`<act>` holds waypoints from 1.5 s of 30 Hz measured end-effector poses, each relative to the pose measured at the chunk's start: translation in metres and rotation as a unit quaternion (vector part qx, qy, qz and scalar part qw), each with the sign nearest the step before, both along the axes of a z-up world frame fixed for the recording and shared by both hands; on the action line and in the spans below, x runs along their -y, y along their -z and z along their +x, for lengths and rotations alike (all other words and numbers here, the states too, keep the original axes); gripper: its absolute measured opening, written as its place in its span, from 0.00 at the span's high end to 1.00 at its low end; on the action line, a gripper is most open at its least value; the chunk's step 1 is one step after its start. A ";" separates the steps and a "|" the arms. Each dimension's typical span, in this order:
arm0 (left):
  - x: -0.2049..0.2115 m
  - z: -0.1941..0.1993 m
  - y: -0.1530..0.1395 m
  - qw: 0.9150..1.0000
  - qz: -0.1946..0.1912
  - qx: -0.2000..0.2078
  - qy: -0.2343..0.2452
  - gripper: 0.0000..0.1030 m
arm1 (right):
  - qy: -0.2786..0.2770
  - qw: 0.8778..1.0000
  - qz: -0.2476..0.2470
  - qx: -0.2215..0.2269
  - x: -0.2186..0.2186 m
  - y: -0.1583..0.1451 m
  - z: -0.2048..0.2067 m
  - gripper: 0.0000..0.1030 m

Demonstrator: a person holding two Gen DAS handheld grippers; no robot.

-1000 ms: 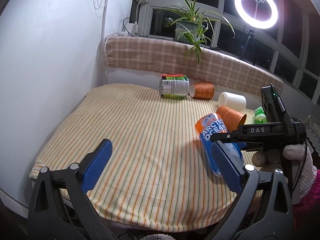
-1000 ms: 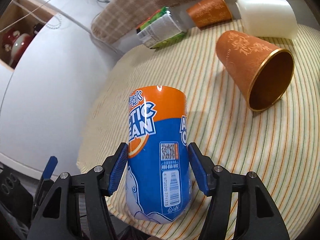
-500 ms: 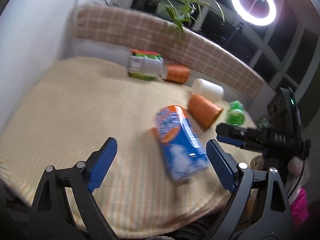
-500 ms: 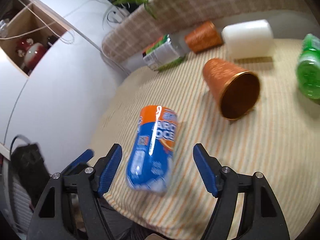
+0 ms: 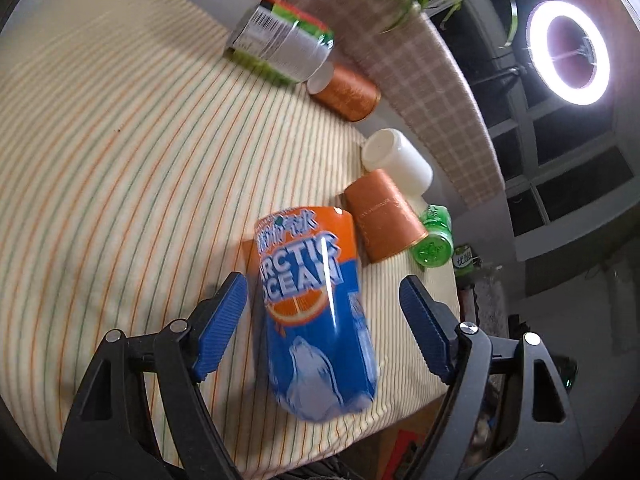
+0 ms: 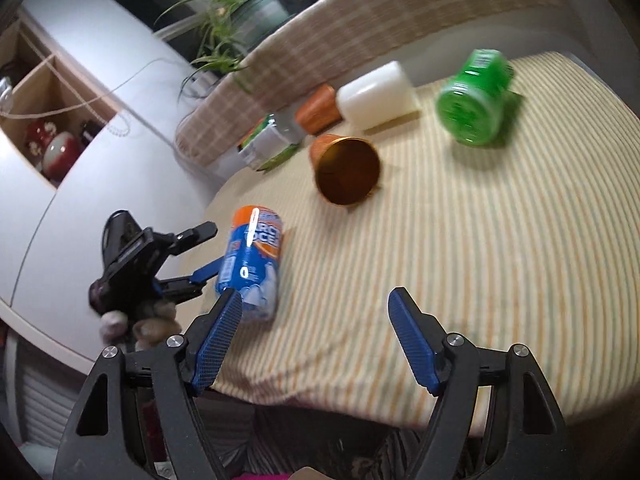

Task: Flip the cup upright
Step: 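Close the left gripper on the cup while the right gripper opens and releases it, then rotate the cup in the left gripper so its open rim faces up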

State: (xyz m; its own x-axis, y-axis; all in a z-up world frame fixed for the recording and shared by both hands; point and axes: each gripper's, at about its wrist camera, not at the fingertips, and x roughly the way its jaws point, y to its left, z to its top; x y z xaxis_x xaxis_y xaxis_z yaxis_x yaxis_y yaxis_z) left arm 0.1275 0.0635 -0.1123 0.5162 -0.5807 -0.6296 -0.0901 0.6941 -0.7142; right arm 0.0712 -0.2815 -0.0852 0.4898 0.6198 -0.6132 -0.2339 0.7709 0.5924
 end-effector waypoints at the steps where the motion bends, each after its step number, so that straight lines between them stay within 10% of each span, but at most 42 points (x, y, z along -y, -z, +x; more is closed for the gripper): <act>1: 0.000 0.003 0.003 1.000 -0.002 -0.004 0.000 0.22 | 0.006 1.000 0.001 -0.002 0.004 0.001 -0.002 0.27; 17: 0.014 0.026 0.026 0.999 -0.003 -0.036 0.016 0.37 | 0.020 1.000 0.000 -0.012 0.011 0.005 -0.003 0.27; 27: 0.033 0.013 -0.004 0.997 0.066 0.026 0.030 0.38 | 0.020 1.000 -0.002 -0.012 0.010 0.005 -0.003 0.27; 45: 0.093 -0.028 -0.061 0.950 0.250 0.179 0.060 0.39 | 0.024 1.000 -0.001 -0.015 0.013 0.005 -0.003 0.27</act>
State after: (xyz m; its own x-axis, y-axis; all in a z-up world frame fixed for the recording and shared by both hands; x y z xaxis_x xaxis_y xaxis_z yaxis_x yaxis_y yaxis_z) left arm 0.0992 -0.0293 -0.0515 0.6975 -0.3238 -0.6392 0.1974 0.9444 -0.2631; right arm 0.0680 -0.2940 -0.0904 0.5010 0.5940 -0.6295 -0.1781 0.7825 0.5966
